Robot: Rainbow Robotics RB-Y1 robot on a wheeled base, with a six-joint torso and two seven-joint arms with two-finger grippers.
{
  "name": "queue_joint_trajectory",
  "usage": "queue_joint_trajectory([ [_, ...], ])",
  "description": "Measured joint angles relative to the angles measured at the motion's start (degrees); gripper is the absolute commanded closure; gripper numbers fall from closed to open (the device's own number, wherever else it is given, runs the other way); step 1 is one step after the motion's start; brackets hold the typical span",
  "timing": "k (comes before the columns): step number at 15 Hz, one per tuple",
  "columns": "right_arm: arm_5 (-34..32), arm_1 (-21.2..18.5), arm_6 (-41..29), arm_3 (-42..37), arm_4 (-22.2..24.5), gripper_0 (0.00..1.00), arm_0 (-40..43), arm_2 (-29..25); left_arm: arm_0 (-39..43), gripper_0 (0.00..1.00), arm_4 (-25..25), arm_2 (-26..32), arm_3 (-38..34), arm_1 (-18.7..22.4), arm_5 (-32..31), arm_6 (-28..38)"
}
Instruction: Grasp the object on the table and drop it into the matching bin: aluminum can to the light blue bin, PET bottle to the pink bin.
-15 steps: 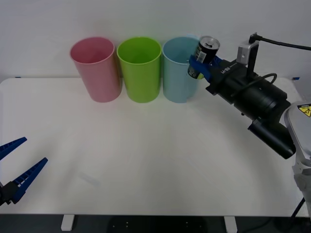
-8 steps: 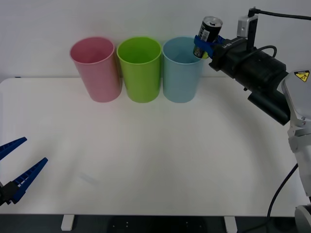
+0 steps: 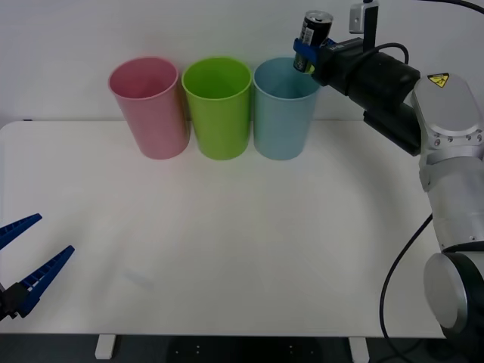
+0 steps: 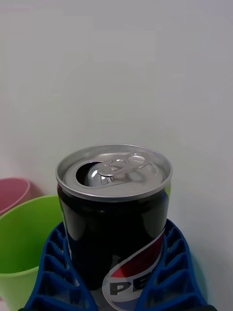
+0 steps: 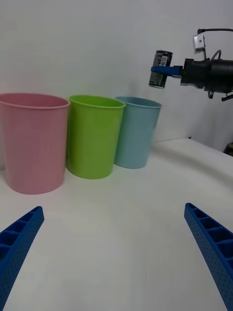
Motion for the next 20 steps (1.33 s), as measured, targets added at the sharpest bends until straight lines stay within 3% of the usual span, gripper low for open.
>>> queue_joint_trajectory([
  [4, 2.1, 3.7, 1.3, 8.4, 5.8, 1.00, -6.3, -5.3, 0.0, 0.00, 0.0, 0.0, 0.0, 0.0, 0.0, 0.0],
  [11, 6.1, 4.9, 2.1, 10.0, 6.0, 0.98, -7.3, -4.4, 0.0, 0.00, 0.0, 0.0, 0.0, 0.0, 0.0, 0.0],
  [12, 6.1, 4.9, 2.1, 10.0, 5.9, 0.81, -7.4, -4.4, 0.0, 0.00, 0.0, 0.0, 0.0, 0.0, 0.0, 0.0],
  [13, 6.2, 4.9, 2.1, 10.0, 5.7, 0.17, -7.3, -4.4, 0.0, 0.00, 0.0, 0.0, 0.0, 0.0, 0.0, 0.0],
  [14, 6.2, 4.9, 2.4, 10.0, 5.6, 0.00, -7.3, -4.5, 0.0, 0.00, 0.0, 0.0, 0.0, 0.0, 0.0, 0.0],
  [20, 6.1, 4.9, 3.7, 10.0, 4.7, 0.00, -7.3, -4.7, 0.0, 0.00, 0.0, 0.0, 0.0, 0.0, 0.0, 0.0],
])
